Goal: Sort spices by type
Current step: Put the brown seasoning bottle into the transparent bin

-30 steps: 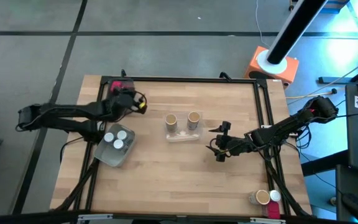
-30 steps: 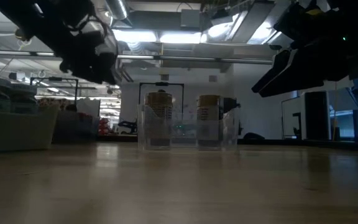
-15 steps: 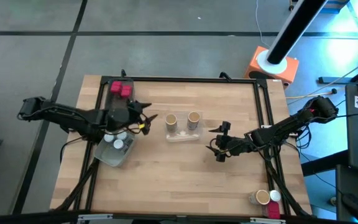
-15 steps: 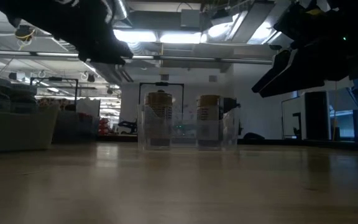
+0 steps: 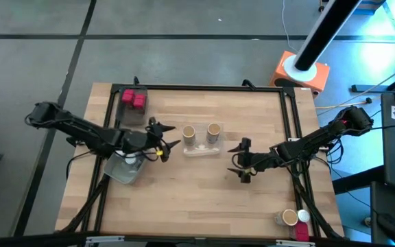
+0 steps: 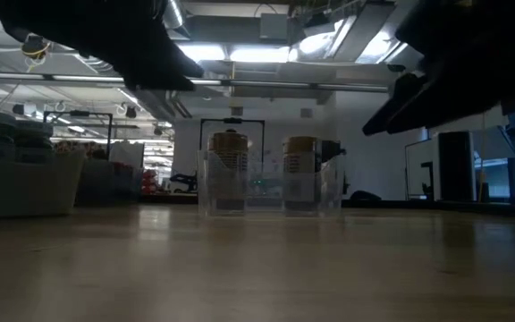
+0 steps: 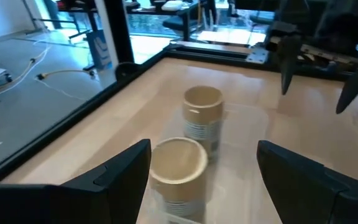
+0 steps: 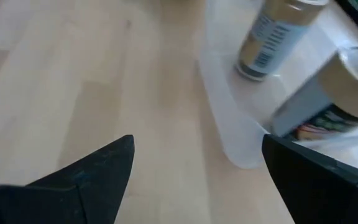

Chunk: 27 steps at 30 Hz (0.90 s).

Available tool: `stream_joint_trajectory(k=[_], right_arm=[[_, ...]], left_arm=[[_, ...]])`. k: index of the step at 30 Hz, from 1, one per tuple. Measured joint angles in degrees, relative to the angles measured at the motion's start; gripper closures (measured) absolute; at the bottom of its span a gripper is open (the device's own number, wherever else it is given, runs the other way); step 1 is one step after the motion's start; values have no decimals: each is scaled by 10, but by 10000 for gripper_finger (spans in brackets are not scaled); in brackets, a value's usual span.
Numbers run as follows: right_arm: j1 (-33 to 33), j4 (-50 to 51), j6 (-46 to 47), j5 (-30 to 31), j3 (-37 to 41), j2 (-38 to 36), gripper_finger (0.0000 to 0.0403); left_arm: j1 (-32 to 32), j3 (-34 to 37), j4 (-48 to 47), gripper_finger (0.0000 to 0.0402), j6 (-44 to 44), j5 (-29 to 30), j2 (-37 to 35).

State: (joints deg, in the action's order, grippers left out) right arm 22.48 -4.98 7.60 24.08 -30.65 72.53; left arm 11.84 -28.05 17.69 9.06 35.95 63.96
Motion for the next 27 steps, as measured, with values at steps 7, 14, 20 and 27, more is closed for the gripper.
stream_joint_trajectory(k=[7, 14, 20, 27], right_arm=[[3, -7, 14, -26, -6, 0, 49], [73, 111, 50, -28, -87, 0, 49], [151, 266, 131, 0, -181, 0, 49], [226, 381, 228, -7, -279, 3, 49]], left_arm=[[34, 0, 82, 125, 5, 0, 70], [80, 0, 151, 125, 38, 0, 134], [115, 0, 192, 125, 63, 0, 159], [148, -1, 232, 125, 83, 0, 183]])
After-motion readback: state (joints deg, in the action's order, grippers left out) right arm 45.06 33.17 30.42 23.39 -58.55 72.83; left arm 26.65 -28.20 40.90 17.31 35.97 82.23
